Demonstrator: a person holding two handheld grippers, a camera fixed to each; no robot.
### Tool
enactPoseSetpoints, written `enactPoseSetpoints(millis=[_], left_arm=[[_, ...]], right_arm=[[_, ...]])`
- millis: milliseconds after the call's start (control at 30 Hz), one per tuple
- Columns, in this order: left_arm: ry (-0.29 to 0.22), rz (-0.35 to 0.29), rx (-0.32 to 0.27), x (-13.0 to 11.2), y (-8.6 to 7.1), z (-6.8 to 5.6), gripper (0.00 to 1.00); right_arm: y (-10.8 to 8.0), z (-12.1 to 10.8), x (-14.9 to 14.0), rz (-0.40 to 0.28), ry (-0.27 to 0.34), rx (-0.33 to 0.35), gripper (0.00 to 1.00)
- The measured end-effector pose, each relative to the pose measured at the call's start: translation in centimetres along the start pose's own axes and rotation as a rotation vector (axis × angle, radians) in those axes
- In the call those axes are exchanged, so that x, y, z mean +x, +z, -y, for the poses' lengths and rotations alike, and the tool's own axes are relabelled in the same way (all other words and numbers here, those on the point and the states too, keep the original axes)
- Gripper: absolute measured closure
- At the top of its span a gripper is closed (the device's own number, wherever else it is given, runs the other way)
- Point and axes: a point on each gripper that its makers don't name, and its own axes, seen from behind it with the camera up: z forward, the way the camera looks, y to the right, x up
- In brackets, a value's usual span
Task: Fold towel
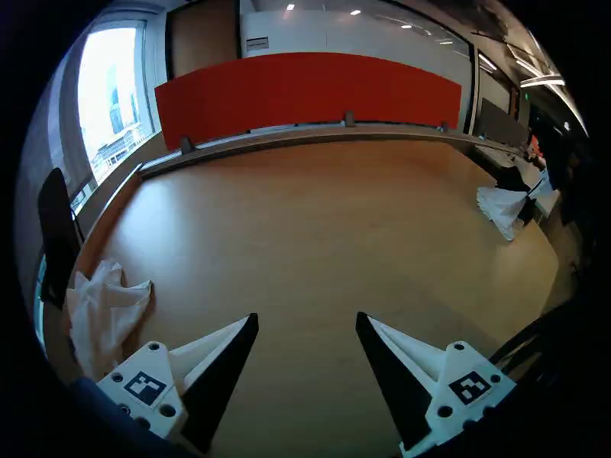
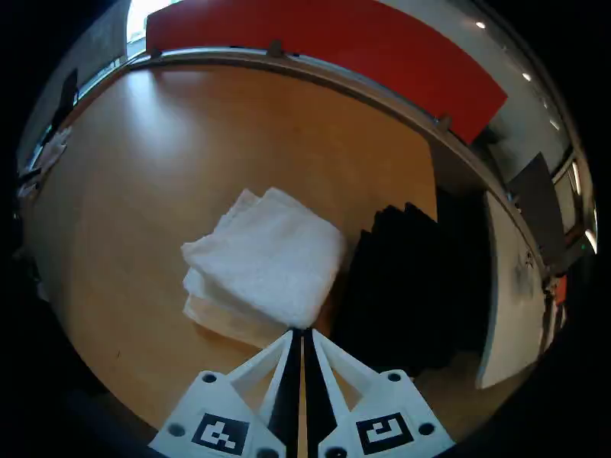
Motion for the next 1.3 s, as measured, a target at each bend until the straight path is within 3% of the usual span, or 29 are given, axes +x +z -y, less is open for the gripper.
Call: enactPoseSetpoints(millis=[400,900,1200,1300], left_arm=[[0.004,0.006,0.005,-0.1,0.0,0.1,0.05],[0.005,0.013,0.008,-0.4,-0.1,-0.2,0.05],[0.007,0.013,0.01,-0.4,-0.3,-0.3,0.05],[0.007,0.013,0.008,-0.4,-0.3,-0.4,0.05]], right_arm=[[1.2,0.0,-2.8,0.06,0.023,-0.011,0.98],[2.4,0.2,-4.0,0.091,0.025,-0.027,0.95],[2.5,0.0,-4.5,0.093,0.034,-0.044,0.81],[2.3,-0.1,-4.5,0.085,0.041,-0.05,0.62]])
